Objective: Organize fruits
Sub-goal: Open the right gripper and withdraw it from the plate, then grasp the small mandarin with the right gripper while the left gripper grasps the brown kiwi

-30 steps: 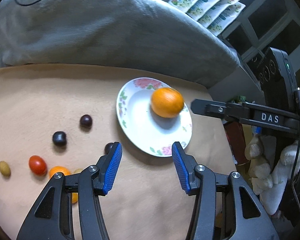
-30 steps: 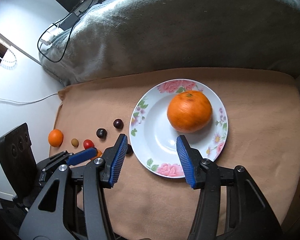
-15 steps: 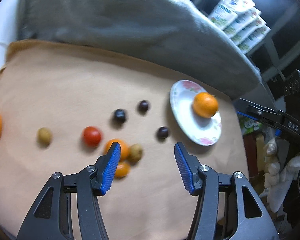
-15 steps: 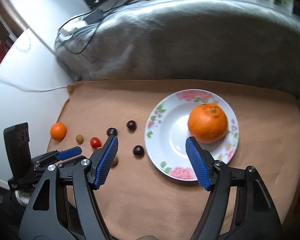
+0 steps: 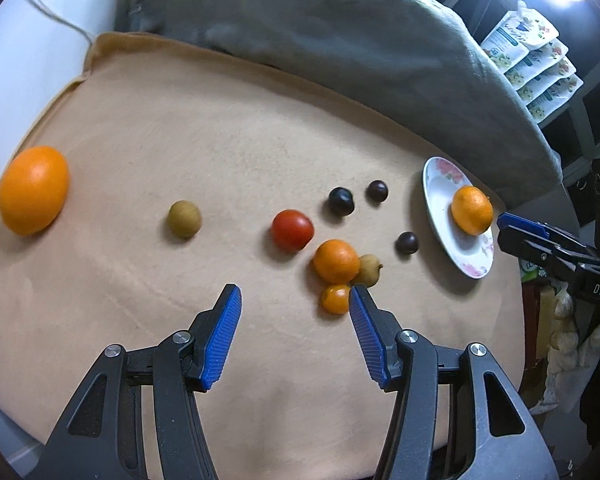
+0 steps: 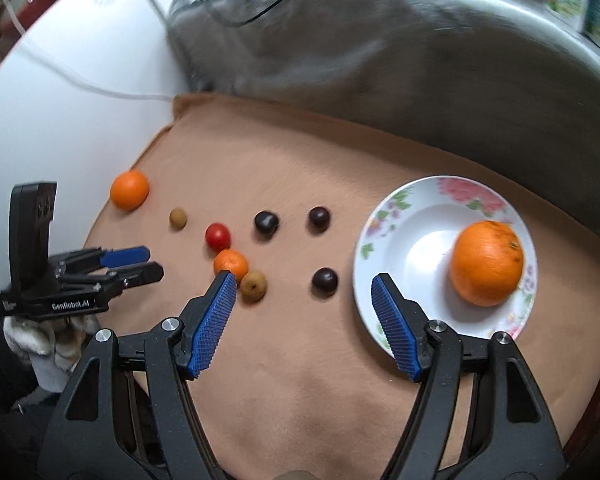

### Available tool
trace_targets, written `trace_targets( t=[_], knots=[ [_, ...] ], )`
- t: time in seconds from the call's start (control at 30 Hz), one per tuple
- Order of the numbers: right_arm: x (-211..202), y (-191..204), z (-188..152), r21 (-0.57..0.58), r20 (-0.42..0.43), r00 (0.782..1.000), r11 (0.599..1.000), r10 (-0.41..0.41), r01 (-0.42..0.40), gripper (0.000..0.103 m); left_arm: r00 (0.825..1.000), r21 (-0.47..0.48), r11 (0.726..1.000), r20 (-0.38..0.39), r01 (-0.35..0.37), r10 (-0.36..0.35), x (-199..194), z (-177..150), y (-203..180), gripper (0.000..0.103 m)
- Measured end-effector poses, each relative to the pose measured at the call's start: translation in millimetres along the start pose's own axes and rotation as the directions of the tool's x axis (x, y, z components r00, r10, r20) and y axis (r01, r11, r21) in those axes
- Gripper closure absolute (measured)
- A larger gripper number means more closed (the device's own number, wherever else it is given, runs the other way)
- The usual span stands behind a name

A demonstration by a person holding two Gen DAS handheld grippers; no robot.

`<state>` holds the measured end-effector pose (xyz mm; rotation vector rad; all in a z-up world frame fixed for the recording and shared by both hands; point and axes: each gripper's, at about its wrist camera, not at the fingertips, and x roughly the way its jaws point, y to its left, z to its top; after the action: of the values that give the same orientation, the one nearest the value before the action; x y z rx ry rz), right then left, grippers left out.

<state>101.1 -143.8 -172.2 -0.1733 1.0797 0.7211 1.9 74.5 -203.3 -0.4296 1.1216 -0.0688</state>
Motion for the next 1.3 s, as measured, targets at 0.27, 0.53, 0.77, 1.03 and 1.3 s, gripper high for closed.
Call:
trace_targets(
  t=[0.27,0.53,0.77,1.03,1.3],
  knots=[
    [31,22,19,-0.096,-0.097,0.994,0.994,0.044,-0.053,0.036,1.0,0.001,1.0,-0.015,0.013,-0.013,9,-12,1,0.048],
    [56,33,19,-0.13,-0.163,0.985,0.988,0.063,-0.085,0.04,1.0,-0.03,1.0,-0.011,0.0,0.0,12,-13,12,0.049],
    [76,45,21,-0.149,-0.208,0.974,0.982,0.085,-0.117,0.047,0.999,-0.082,0.996,0.015,-0.037,0.038,9,-11,35,0.05],
    [100,60,28,-0.181,-0.254,0.963,0.974,0.088,-0.137,0.054,0.995,-0.094,0.992,0.048,-0.083,0.088,14,9,56,0.051],
    [117,63,33,-0.203,-0.288,0.955,0.97,0.072,-0.134,0.056,0.995,-0.089,0.993,0.046,-0.081,0.085,28,26,65,0.056]
  ],
)
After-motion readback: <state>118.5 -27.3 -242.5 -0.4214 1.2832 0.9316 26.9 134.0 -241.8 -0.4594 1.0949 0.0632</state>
